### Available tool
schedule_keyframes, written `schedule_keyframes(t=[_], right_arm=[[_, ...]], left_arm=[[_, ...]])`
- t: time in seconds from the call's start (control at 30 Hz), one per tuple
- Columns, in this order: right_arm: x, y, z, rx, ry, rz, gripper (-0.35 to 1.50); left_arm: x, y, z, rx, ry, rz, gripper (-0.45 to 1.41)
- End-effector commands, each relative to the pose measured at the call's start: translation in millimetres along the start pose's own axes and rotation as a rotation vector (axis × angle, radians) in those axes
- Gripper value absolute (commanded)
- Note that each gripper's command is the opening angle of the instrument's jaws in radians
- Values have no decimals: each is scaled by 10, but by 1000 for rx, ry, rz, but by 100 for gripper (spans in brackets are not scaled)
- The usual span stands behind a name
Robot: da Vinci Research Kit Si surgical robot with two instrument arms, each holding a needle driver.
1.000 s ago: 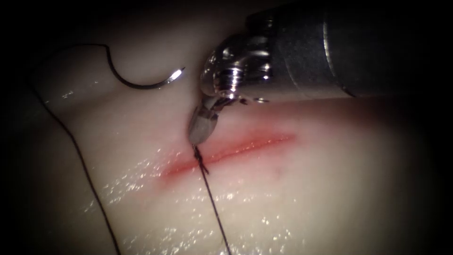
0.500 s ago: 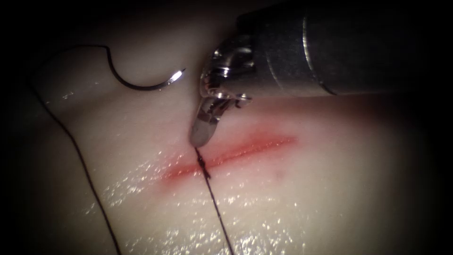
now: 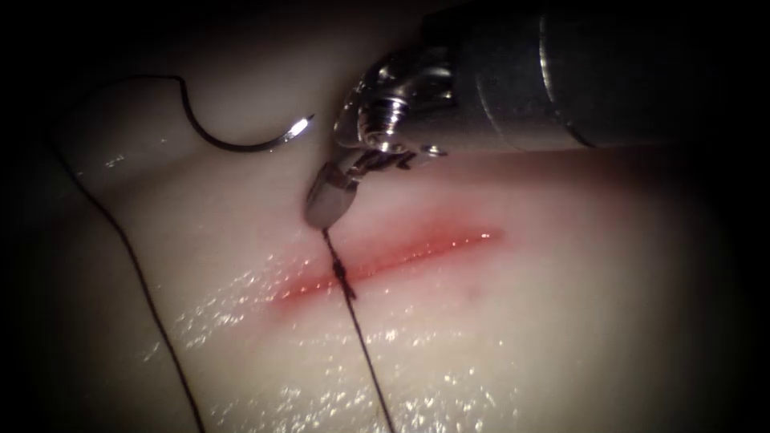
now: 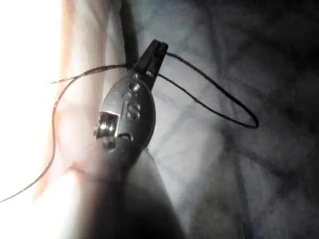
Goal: Wound Closure
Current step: With the suture in the left gripper, loop counter-clockwise once around the right gripper.
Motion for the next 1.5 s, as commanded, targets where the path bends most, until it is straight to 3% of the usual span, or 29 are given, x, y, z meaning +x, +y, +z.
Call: schedule_keyframes(t=[0.03,0.17,0.33,0.43,0.47,0.5,0.53,0.57,0.73,0.9,0.93,1.0,1.1,1.27,1.5], right_arm=[[0,-4,2,-31,14,-19,94],[-4,-4,-12,-113,83,33,99],[-3,5,-41,-122,206,179,116],[-4,8,-49,-128,278,134,114],[-5,10,-50,-121,295,108,106],[-9,15,-51,-82,307,-35,56],[-9,15,-51,-82,307,-35,56],[-13,18,-53,-56,335,-218,35],[-22,16,-50,0,459,-324,25],[-38,4,-30,-15,476,-373,30],[-42,2,-26,-6,477,-380,22],[-50,-4,-18,21,501,-397,-34],[-54,-11,-17,57,575,-405,-35],[-55,-19,-13,93,614,-418,-35],[-51,-28,21,106,696,-443,-35]], left_arm=[[2,-2,0,11,-1,7,-45],[38,-26,-31,44,-35,61,-45],[65,-49,-69,81,-74,114,-45],[75,-59,-91,100,-108,146,-45],[78,-62,-97,105,-123,155,-45],[90,-74,-115,111,-157,177,-45],[90,-74,-115,111,-157,177,-45],[97,-81,-124,114,-164,192,-45],[111,-99,-141,115,-177,231,-45],[124,-130,-161,131,-175,286,-45],[126,-137,-165,139,-175,296,-45],[132,-158,-178,177,-173,325,-45],[135,-182,-197,242,-176,348,-45],[133,-199,-215,289,-177,355,-45],[112,-227,-229,331,-142,356,-45]])
